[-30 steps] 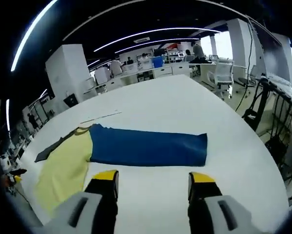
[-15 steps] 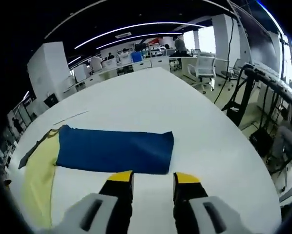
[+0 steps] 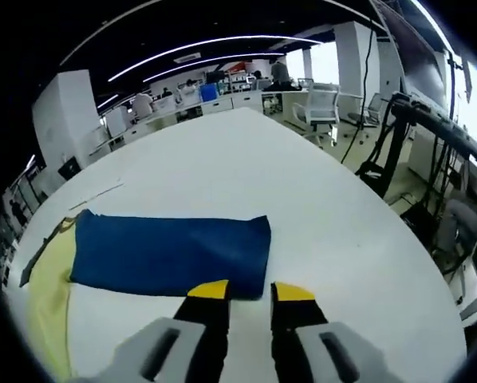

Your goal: Fold the garment on the visible template until the final outline fits inside the template.

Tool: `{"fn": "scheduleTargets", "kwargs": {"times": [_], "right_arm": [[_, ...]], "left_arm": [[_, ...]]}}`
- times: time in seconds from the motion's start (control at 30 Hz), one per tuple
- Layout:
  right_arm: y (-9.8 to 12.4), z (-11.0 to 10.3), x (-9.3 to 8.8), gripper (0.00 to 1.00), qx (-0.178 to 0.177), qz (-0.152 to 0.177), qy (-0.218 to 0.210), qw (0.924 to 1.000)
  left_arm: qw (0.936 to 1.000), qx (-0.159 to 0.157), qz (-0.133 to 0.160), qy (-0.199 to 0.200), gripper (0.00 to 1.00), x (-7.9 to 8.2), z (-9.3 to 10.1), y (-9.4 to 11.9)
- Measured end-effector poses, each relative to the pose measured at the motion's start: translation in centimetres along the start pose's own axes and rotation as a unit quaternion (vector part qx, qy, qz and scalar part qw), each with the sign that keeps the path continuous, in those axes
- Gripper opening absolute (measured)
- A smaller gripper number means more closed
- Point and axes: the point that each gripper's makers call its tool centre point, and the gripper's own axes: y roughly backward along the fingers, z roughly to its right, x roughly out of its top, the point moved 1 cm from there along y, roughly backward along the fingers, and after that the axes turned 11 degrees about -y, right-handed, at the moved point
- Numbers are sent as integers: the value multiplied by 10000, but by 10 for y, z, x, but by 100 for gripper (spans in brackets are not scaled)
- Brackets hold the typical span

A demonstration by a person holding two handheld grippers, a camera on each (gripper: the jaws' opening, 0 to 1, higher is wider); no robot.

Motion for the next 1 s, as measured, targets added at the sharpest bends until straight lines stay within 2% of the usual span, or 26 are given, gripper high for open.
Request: {"fn": "scheduleTargets", "kwargs": {"times": [0.27, 0.43, 0.5, 0.53, 0.6, 0.87, 0.93, 1.0], "right_arm": [[3, 1, -3, 15, 1, 31, -170, 9999], [1, -5, 4, 14, 96, 153, -271, 9995], [-5, -4, 2, 10, 36, 42, -263, 9996], [-6, -1, -3, 8, -32, -107, -215, 9997], [-5, -5, -1, 7, 14, 8, -183, 9998], [-6, 0, 0, 0, -112, -41, -98, 9999], [-1, -4, 9, 0, -98, 135, 191, 9997], [4, -10, 13, 0, -64, 133, 164, 9998]], "left_arm": [[10000, -14, -26, 34, 59, -2, 5, 0], [10000, 4, -18, 18, 58, 0, 6, -1], [10000, 11, -22, -6, 57, 1, 8, -1], [10000, 13, -14, -1, 57, 0, 8, -1], [10000, 36, -18, -4, 57, -1, 9, 0], [9999, 84, -36, 56, 55, -7, 12, 2], [9999, 109, -45, 15, 55, -8, 11, 2], [9999, 126, 9, 41, 54, -8, 10, 2]]}}
